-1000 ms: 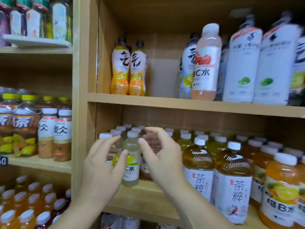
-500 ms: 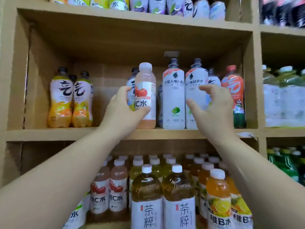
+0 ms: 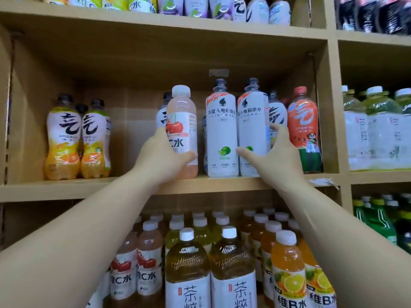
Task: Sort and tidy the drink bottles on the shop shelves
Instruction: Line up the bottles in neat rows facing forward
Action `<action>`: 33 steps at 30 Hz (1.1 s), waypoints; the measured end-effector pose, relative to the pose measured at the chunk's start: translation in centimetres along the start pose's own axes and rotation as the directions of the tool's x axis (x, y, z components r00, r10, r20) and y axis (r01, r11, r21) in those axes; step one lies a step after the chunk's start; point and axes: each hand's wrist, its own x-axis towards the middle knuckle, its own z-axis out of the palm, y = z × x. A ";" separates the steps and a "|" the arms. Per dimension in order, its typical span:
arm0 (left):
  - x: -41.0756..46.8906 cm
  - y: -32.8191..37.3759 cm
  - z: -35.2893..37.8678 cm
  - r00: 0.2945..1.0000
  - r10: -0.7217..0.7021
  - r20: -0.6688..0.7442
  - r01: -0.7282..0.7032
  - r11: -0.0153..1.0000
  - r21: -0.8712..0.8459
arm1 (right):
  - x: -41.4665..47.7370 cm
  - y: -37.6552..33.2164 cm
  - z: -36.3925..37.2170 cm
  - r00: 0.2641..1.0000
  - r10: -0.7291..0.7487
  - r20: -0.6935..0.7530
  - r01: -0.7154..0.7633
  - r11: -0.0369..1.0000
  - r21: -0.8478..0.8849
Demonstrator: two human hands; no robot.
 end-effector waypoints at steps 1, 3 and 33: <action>0.0 0.0 0.0 1.000 -0.001 0.004 0.001 1.000 -0.007 | 0.0 0.0 -0.1 1.000 0.003 0.011 -0.003 1.000 0.005; 0.0 -0.2 0.0 1.000 0.001 -0.003 -0.001 1.000 -0.016 | 0.1 -0.1 -0.2 1.000 0.005 0.027 -0.006 1.000 0.029; -25.0 -18.1 -6.0 0.954 -0.281 -0.109 0.276 0.959 -0.057 | -26.7 -2.5 6.1 0.874 0.068 0.481 -0.294 0.862 0.413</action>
